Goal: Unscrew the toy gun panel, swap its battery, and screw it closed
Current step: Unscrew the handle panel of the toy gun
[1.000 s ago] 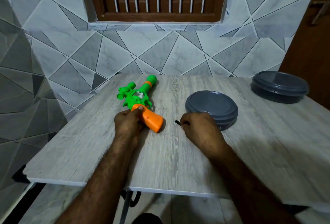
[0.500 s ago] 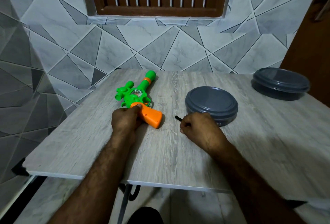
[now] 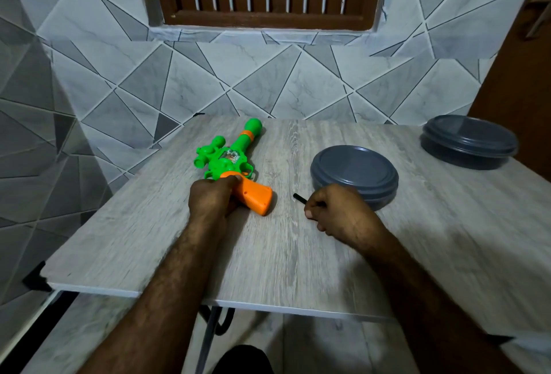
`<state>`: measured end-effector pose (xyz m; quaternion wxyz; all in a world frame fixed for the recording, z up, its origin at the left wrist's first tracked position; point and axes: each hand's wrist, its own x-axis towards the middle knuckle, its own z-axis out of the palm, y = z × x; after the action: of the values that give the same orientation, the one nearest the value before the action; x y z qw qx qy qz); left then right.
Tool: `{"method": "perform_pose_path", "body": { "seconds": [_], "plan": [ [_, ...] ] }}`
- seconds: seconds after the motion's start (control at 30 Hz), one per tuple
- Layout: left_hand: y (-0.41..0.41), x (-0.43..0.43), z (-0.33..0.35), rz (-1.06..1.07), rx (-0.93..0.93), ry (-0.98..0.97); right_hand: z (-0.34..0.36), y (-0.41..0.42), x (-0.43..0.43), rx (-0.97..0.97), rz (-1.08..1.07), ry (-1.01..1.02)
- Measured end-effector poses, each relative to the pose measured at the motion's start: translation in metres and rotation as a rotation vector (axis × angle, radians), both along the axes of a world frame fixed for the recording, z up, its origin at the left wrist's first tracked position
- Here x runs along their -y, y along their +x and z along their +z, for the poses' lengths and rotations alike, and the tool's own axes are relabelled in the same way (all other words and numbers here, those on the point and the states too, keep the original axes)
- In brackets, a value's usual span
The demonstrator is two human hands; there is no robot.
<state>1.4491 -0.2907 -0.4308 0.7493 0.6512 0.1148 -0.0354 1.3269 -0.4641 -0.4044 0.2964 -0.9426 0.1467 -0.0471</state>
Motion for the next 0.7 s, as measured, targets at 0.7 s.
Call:
{"method": "perform_pose_path", "body": {
  "seconds": [0.7],
  "plan": [
    [0.003,-0.006,0.008,-0.103,-0.040,0.095,-0.002,0.003,-0.009,0.192,-0.105,0.138]
  ]
}}
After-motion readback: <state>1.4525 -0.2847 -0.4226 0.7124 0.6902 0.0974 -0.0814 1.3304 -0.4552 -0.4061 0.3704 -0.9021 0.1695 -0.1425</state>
